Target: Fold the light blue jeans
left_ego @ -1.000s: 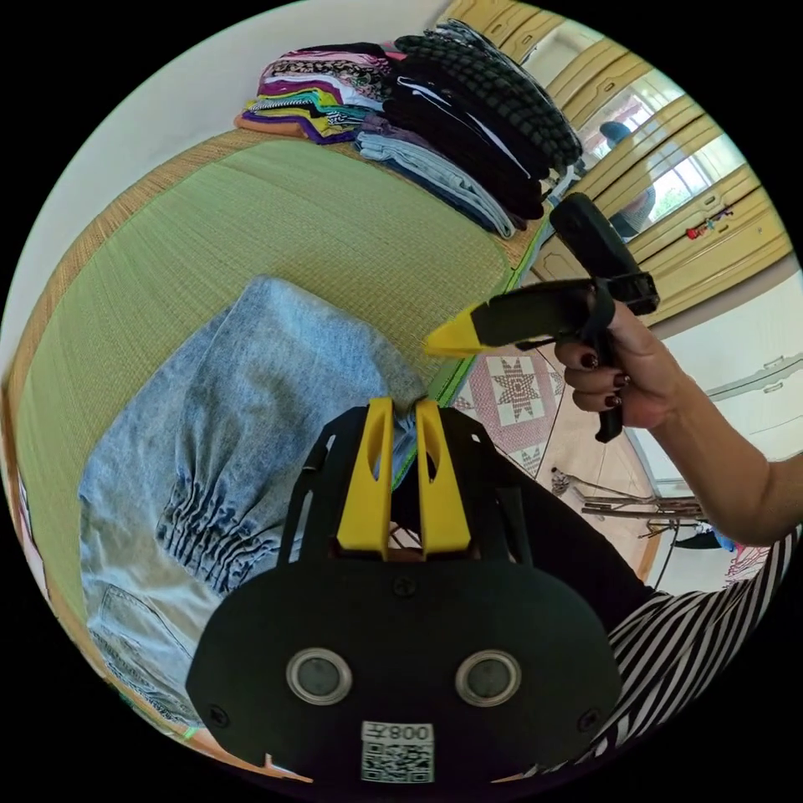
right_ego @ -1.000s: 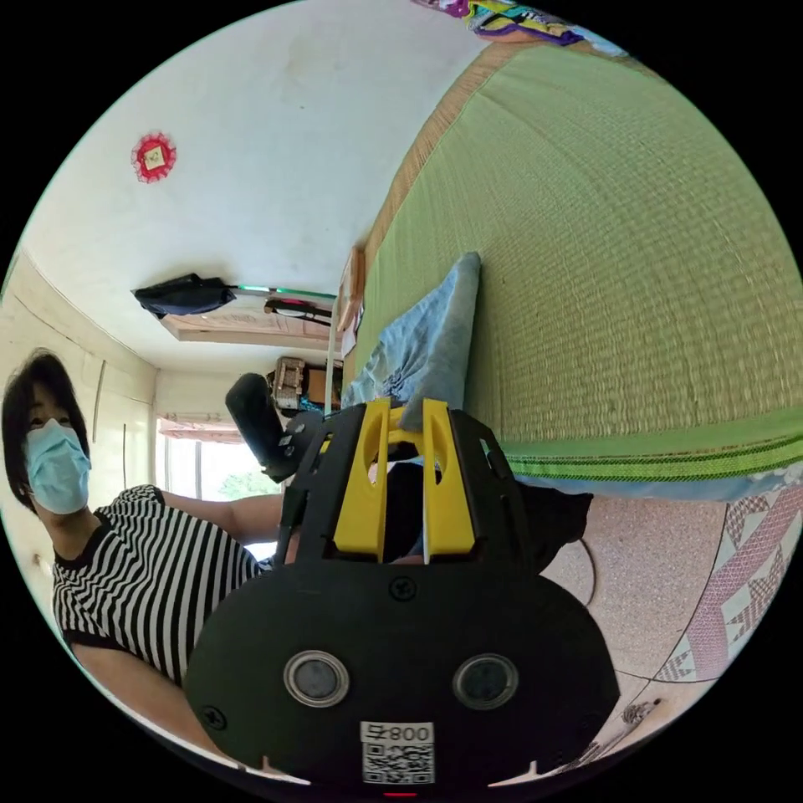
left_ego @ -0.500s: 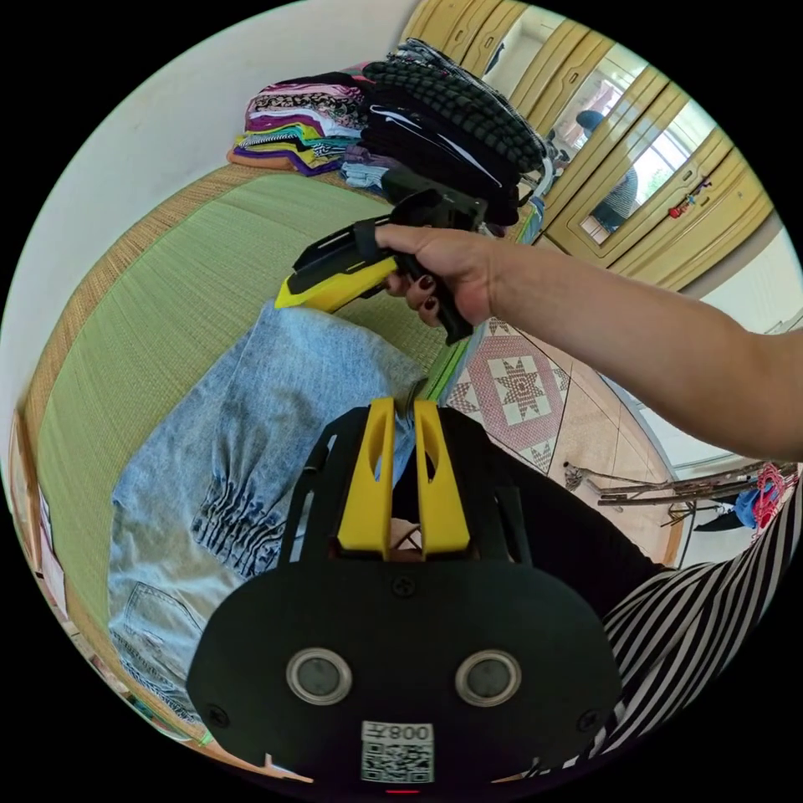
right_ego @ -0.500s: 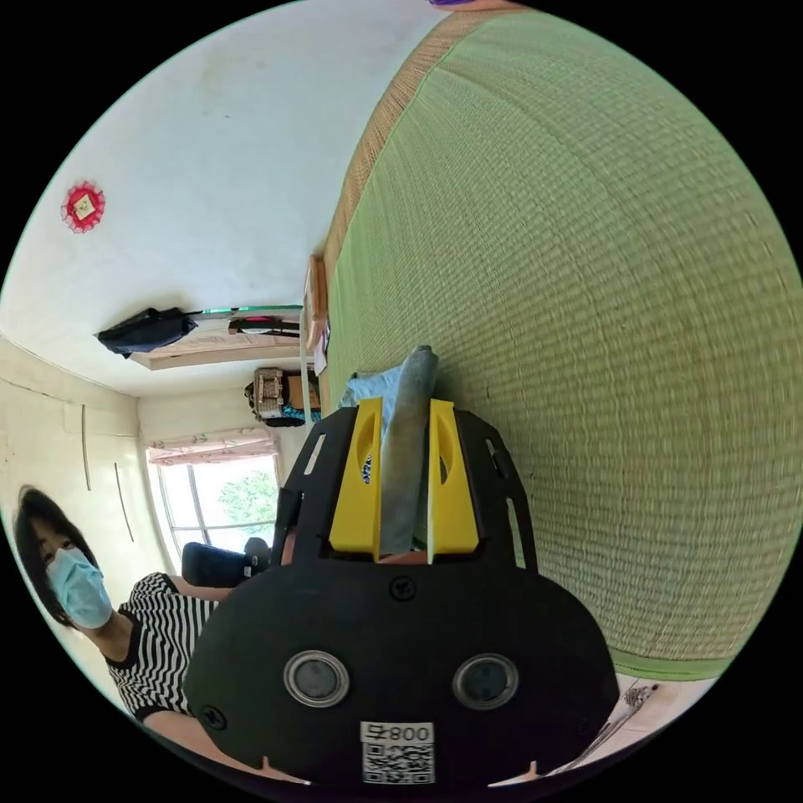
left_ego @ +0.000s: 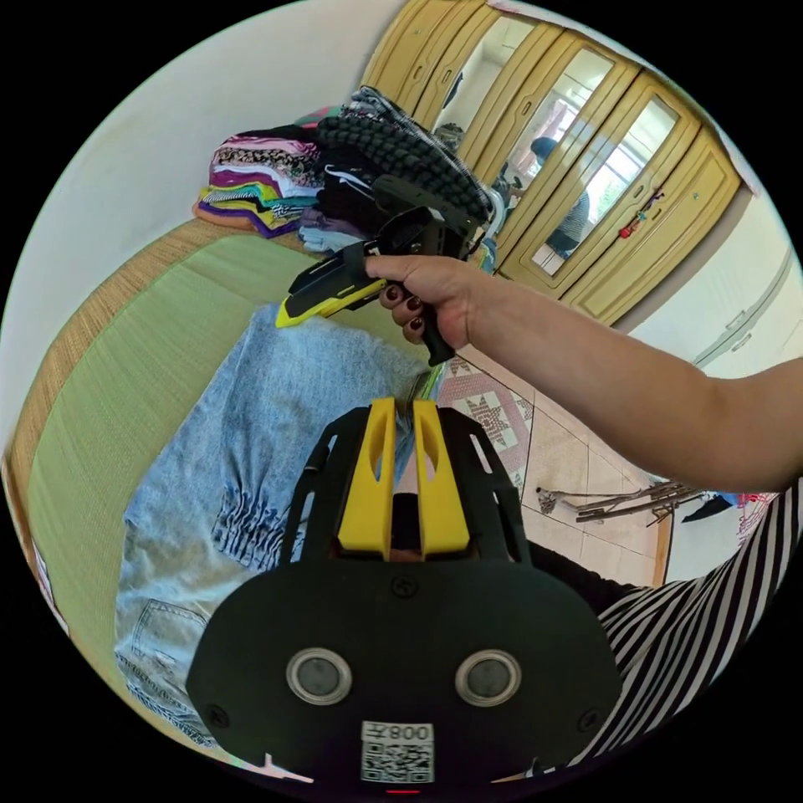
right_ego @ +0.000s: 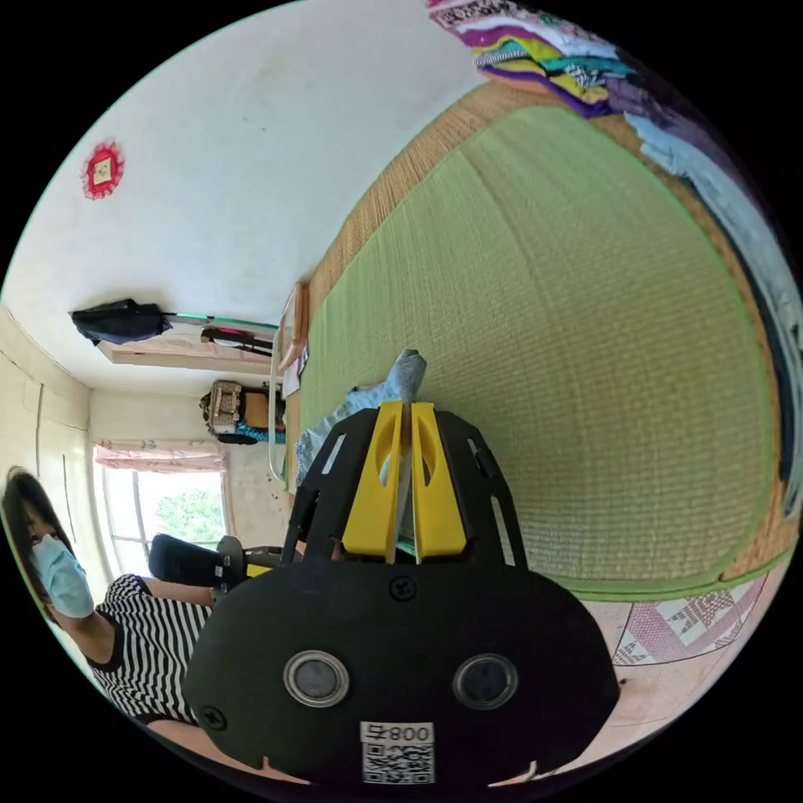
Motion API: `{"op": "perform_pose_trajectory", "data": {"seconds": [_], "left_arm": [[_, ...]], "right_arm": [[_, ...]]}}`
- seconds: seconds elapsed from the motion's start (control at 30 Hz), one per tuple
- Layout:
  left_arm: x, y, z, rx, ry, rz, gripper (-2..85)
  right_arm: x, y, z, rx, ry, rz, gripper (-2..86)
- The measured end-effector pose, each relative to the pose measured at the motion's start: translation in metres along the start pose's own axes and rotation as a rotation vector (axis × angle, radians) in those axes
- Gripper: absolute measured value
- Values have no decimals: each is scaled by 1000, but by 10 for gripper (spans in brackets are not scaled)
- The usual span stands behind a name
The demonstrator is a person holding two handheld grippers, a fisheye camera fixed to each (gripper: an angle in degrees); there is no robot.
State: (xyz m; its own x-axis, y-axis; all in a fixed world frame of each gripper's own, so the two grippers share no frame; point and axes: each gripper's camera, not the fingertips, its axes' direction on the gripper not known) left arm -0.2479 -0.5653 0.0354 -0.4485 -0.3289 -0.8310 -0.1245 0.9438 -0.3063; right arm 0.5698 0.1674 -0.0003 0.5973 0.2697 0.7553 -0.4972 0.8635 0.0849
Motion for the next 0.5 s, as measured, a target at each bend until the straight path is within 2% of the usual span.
{"op": "perform_pose_trajectory", "data": {"seconds": [0.2, 0.5], "left_arm": [[-3, 31, -37, 58, 33, -3, 34], [-45, 123, -131, 194, 69, -140, 31]], "right_arm": [[-43, 29, -13, 126, 68, -15, 15], [-124, 62, 26, 204, -43, -64, 18]]}}
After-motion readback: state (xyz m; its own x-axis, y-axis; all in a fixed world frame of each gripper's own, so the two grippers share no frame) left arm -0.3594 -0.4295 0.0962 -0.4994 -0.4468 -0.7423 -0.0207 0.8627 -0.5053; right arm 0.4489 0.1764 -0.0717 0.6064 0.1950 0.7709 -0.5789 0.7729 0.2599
